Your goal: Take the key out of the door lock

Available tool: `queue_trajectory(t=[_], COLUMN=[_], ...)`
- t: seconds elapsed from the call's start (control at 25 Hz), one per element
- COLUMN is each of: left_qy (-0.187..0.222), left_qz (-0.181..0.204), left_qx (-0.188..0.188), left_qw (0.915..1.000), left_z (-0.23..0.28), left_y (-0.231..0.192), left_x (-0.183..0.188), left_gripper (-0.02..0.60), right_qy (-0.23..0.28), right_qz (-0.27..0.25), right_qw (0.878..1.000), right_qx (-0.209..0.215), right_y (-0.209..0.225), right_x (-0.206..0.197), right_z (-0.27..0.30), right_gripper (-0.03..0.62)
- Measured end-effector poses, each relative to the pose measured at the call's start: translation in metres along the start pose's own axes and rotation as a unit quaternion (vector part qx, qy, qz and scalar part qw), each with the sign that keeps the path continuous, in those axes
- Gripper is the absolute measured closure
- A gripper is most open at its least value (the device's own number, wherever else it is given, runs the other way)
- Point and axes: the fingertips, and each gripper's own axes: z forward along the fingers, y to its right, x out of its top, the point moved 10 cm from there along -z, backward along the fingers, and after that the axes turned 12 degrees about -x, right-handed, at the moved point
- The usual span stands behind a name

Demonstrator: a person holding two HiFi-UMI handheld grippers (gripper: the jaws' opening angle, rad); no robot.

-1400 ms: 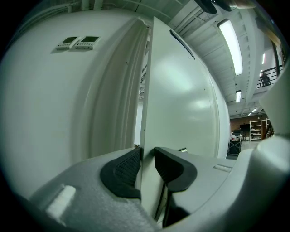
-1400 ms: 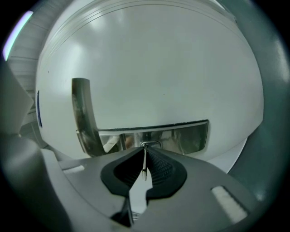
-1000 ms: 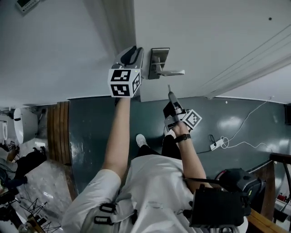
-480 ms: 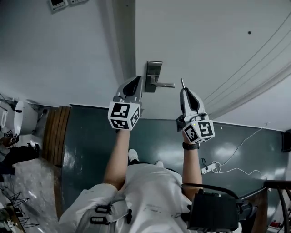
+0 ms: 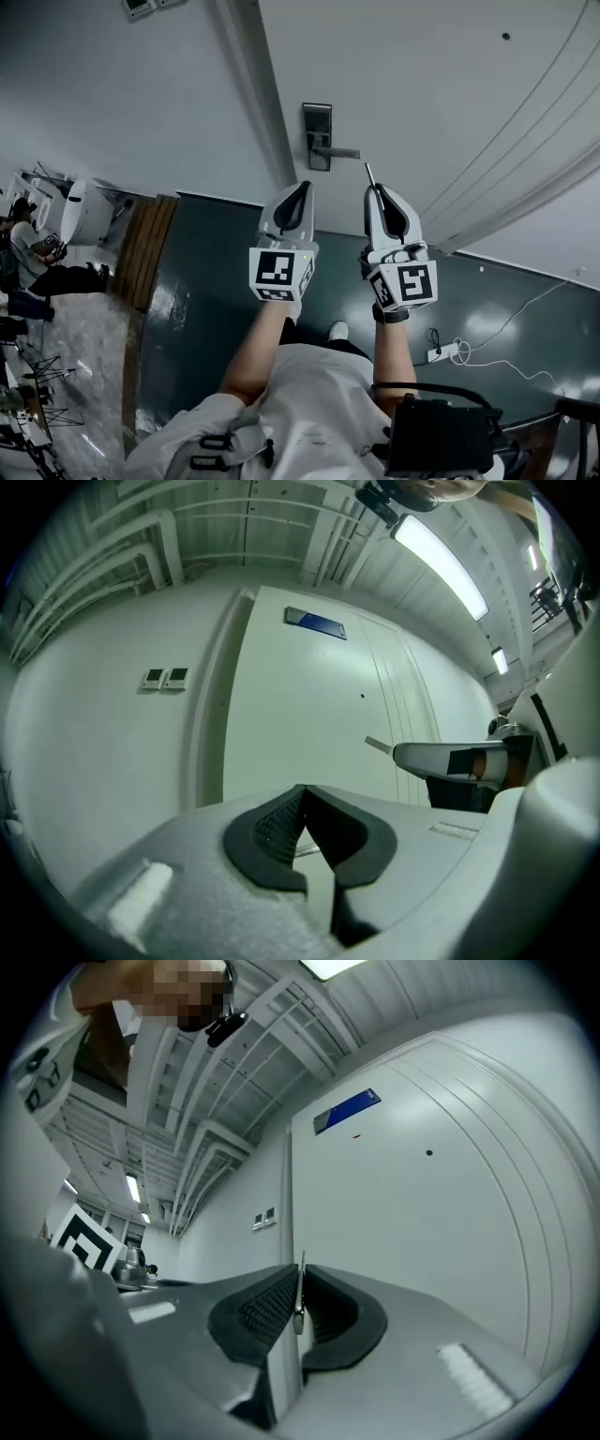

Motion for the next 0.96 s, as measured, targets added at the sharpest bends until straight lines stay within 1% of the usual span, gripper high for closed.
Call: queue_trajectory(t=[0.12,0.24,0.32,0.4,0.52,0.72,0.96], left_qy=[-0.002,0.023,0.032,0.035,0.034,0.036,0.07], left_qz=[0.009,0.027,0.035,0.03,0.022,0.011,0.017], left_qx=[0.007,-0.006,-0.013,-0.011,-0.011,-0.013,0.011], left_qw=[0.9999,0.9993,0.9988,0.9989,0.9991,0.9992,0.9973], left_z=[-0.01,-0.009,-0.01,-0.016,-0.024,-0.035,-0.053], left_y=[0.003,0.001,-0.006,-0.016,-0.032,-0.057,-0.091], left_x=[0.001,0.015,0.023,0.026,0.025,0.022,0.028], left_gripper=[0.58,0.58,0.58,0.58,0.58,0.58,0.58], right_qy=[-0.006,-0.013,-0.029,-0.04,-0.043,-0.044,-0.051], right_qz=[-0.01,-0.039,-0.04,-0.034,-0.036,-0.036,-0.044], right_qw=[1.0,0.998,0.996,0.995,0.994,0.996,0.995], right_qx=[-0.01,-0.042,-0.069,-0.082,-0.088,-0.074,-0.08], right_y=[-0.003,-0.003,-0.001,-0.004,-0.013,-0.042,-0.073], right_x=[0.003,0.012,0.015,0.016,0.015,0.01,0.001], right_z=[-0.005,-0.001,0.005,0.007,0.011,0.024,0.045], right_gripper=[0.565,0.565,0.565,0.565,0.565,0.565,0.565])
